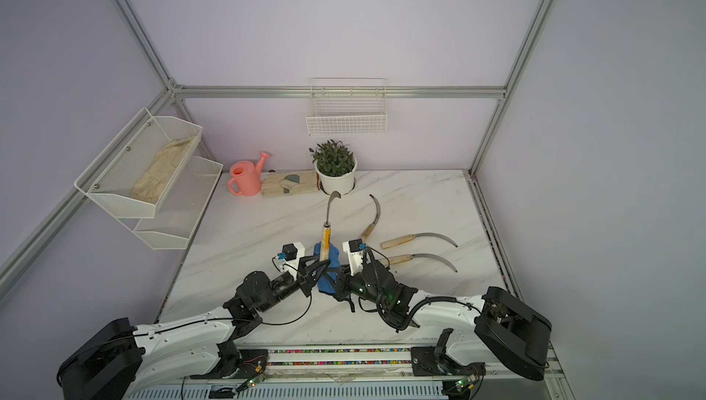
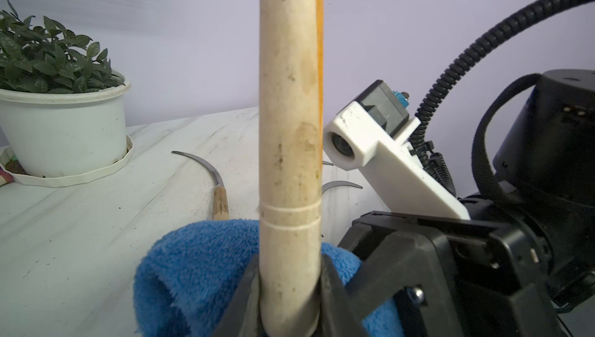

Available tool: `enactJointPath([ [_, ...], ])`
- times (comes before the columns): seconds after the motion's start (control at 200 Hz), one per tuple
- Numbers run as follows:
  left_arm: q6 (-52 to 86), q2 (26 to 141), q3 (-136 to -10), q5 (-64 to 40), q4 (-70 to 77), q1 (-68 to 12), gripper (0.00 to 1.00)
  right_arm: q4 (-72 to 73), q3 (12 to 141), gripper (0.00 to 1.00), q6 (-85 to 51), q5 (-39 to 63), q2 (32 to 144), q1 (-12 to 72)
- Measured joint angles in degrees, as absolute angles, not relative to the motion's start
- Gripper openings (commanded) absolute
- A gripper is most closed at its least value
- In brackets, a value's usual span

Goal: Wipe small sickles with rags
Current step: Wipe the small sickle.

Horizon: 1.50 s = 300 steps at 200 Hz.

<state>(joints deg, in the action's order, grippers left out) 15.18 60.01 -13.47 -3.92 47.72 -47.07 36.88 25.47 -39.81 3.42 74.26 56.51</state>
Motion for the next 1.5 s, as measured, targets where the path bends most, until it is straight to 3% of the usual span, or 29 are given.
enactJointPath([
  [0.305,15.16,59.44,-13.47,-3.62,47.7,-47.0,0.0,39.48,27.0,0.0,-39.81,5.85,78.32,59.61],
  [0.64,15.2,58.7,-13.47,-4.97,49.76,-47.09,0.0,36.14,23.66,0.0,-38.06,0.38,68.88,60.18],
  [0.985,15.16,58.7,-13.47,-3.36,48.23,-46.76,0.0,36.62,27.97,0.0,-37.82,0.82,76.03,60.9],
  [1.335,15.16,58.87,-13.5,-4.8,50.35,-47.18,0.0,33.65,25.23,0.0,-36.8,-3.53,68.62,61.25],
  [1.5,15.0,59.02,-13.5,-4.67,49.95,-47.27,0.0,34.72,25.78,0.0,-36.88,-2.13,70.96,61.52],
])
